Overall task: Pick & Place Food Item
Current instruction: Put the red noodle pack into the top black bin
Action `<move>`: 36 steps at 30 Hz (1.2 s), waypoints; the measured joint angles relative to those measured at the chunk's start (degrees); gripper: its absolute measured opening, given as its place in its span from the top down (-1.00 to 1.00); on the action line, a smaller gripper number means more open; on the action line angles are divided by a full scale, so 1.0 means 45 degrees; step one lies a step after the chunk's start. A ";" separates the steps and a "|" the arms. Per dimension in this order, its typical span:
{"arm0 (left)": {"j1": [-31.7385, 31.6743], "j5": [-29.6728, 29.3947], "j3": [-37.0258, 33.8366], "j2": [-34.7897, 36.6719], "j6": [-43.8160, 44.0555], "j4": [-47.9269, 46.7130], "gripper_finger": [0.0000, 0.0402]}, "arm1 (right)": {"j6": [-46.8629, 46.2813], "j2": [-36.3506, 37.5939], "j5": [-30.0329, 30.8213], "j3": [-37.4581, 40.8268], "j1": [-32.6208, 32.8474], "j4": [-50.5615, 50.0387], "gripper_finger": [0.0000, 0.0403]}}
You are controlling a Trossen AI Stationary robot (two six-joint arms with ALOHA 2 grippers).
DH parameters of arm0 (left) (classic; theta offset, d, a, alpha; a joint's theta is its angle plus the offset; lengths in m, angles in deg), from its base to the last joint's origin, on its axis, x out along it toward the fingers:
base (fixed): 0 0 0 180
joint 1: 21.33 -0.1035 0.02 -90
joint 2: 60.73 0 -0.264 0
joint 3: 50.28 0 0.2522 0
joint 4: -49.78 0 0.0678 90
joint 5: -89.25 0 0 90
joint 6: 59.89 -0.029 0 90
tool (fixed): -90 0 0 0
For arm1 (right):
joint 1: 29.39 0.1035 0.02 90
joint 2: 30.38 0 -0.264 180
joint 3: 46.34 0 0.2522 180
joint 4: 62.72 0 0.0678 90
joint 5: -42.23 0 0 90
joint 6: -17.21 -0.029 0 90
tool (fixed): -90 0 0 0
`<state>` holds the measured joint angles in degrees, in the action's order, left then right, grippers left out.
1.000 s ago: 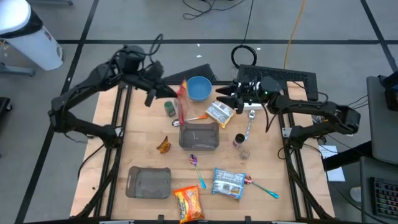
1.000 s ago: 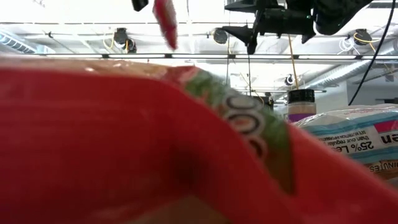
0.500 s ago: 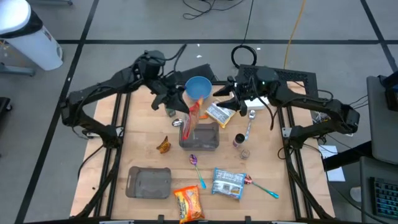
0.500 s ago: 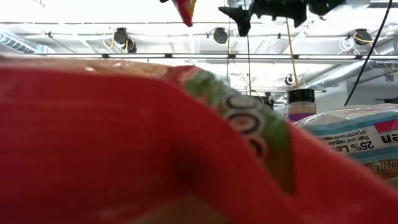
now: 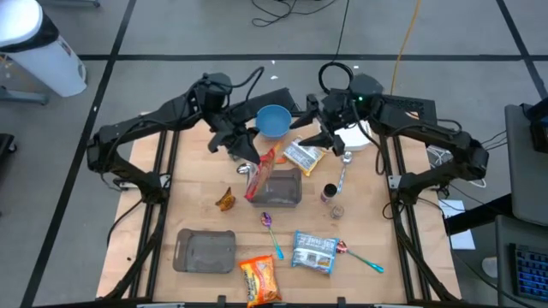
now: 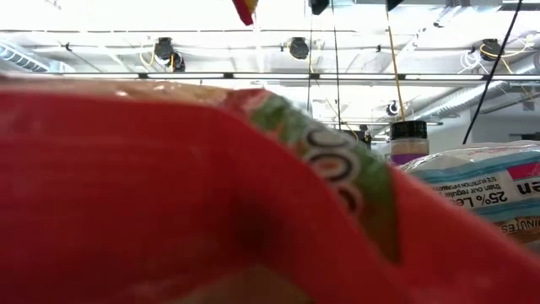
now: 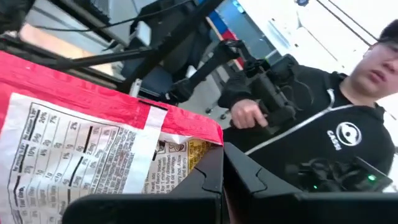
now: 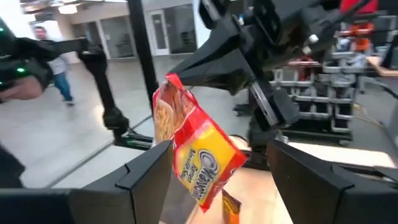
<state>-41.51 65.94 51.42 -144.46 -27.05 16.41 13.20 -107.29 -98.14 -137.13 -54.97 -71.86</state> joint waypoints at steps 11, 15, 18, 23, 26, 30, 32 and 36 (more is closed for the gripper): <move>0.0053 0.0225 -0.0010 -0.0046 0.0694 0.0327 1.00 | 0.0519 -0.1267 -0.0217 -0.0690 0.0855 0.0266 -0.26; -0.0003 0.0283 -0.0010 -0.0046 0.0774 0.0327 1.00 | 0.0684 -0.1529 -0.0185 -0.0692 0.1155 0.0222 -0.26; -0.0010 0.0288 -0.0009 -0.0046 0.0877 0.0332 1.00 | 0.0764 -0.1488 -0.0169 -0.0689 0.1293 0.0261 -0.26; -0.0006 0.0301 -0.0010 -0.0046 0.0924 0.0321 1.00 | 0.0858 -0.1506 0.0209 -0.0689 0.1393 0.0251 -0.25; -0.0008 0.0312 -0.0008 -0.0046 0.0872 0.0323 1.00 | 0.0752 -0.1491 0.0208 -0.0689 0.1388 0.0257 -0.16; -0.0006 0.0312 -0.0006 -0.0046 0.0866 0.0323 1.00 | 0.0718 -0.1496 0.0218 -0.0689 0.1388 0.0252 0.07; -0.0006 0.0312 -0.0010 -0.0046 0.0863 0.0318 0.99 | 0.0718 -0.1491 0.0217 -0.0689 0.1374 0.0252 0.20; -0.0007 0.0307 -0.0010 -0.0046 0.0778 0.0323 0.99 | 0.0714 -0.1491 0.0227 -0.0689 0.1374 0.0252 0.48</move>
<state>-41.54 67.33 51.38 -144.67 -23.55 17.87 16.41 -114.00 -97.12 -140.24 -48.79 -70.72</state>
